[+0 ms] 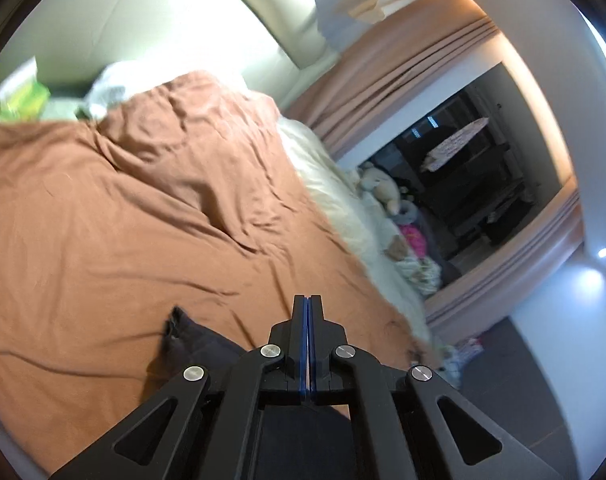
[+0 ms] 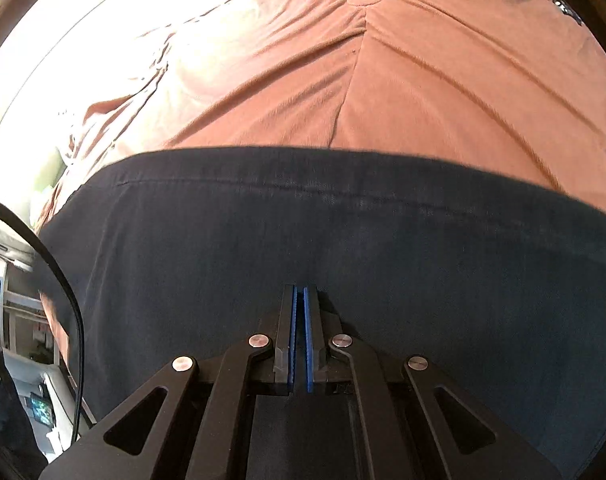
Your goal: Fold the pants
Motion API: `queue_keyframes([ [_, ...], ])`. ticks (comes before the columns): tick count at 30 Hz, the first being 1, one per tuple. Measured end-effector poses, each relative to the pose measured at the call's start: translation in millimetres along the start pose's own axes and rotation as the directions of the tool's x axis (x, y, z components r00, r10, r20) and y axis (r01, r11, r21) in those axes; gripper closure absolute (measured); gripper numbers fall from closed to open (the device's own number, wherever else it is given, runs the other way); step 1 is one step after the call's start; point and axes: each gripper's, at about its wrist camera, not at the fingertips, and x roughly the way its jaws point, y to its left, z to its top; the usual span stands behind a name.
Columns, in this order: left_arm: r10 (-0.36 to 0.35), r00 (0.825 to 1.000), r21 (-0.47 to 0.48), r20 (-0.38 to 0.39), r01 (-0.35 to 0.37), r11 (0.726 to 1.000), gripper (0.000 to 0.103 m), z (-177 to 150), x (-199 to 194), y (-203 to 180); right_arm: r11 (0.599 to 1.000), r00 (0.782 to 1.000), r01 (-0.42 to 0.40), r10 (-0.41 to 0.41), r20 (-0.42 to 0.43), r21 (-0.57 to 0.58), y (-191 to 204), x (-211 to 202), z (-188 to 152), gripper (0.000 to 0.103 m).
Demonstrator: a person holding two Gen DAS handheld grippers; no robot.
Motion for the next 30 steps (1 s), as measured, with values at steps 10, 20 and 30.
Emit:
queue_keyframes([
  [10,0.152,0.983,-0.086,-0.104,-0.161,0.983,0.036,-27,-1,52,1.000,1.000,0.006,-0.007,-0.020,-0.028,17,11,-10,0.103],
  [20,0.212,0.964,-0.207,-0.161,-0.243,0.948,0.035,-74,-7,117,0.999,0.999,0.009,-0.010,-0.030,-0.037,26,13,-17,0.103],
  [30,0.227,0.945,-0.271,-0.237,-0.289,0.918,0.036,-105,9,159,0.998,0.999,0.029,-0.031,-0.036,-0.065,39,16,-23,0.103],
])
